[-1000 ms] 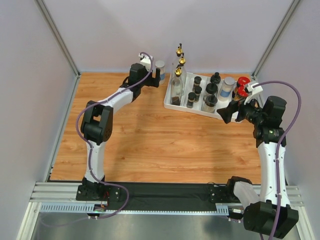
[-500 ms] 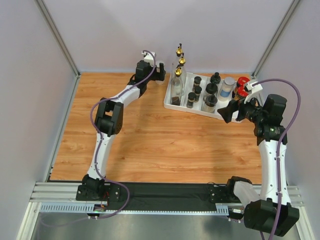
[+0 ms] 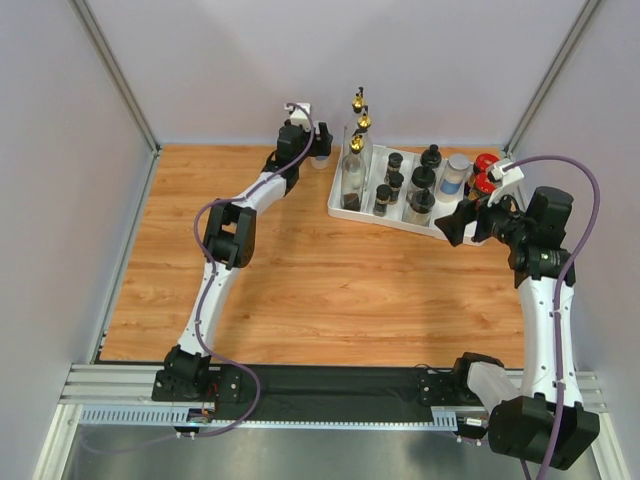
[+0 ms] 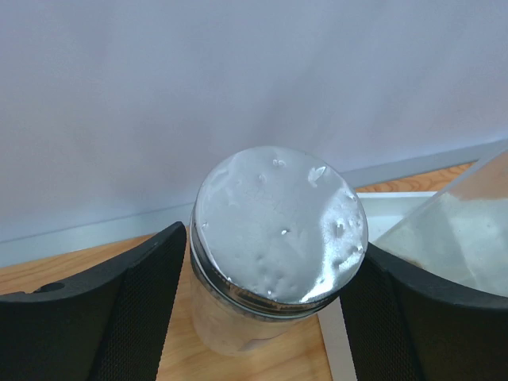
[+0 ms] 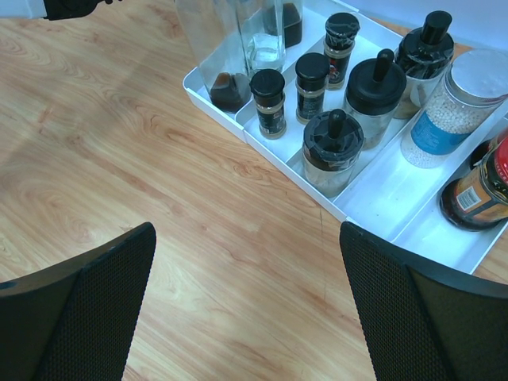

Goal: Organize the condiment bottles
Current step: Move the bottle to the center of the board.

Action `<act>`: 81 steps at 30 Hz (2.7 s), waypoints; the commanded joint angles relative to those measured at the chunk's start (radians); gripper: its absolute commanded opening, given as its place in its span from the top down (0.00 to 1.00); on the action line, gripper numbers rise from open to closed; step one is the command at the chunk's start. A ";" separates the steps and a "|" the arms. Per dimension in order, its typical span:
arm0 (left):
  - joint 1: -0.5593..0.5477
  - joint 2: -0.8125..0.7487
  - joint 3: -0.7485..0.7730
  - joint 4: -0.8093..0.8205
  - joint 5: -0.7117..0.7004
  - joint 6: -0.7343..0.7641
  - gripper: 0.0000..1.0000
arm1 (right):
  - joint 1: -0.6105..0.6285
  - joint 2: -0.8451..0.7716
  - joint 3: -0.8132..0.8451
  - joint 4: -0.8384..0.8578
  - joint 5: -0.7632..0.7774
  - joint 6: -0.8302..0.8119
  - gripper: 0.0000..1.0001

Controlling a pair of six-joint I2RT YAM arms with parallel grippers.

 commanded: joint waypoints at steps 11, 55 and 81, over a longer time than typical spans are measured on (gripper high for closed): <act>0.001 -0.173 -0.236 0.248 -0.010 0.069 0.74 | 0.001 -0.003 0.031 0.007 0.007 -0.013 0.00; -0.632 -1.009 -1.622 0.689 0.083 0.228 0.78 | 0.019 -0.001 -0.030 0.051 -0.033 -0.070 0.00; -0.694 -1.103 -1.683 0.571 -0.033 0.302 0.00 | 0.019 0.016 -0.035 0.045 -0.066 -0.084 0.00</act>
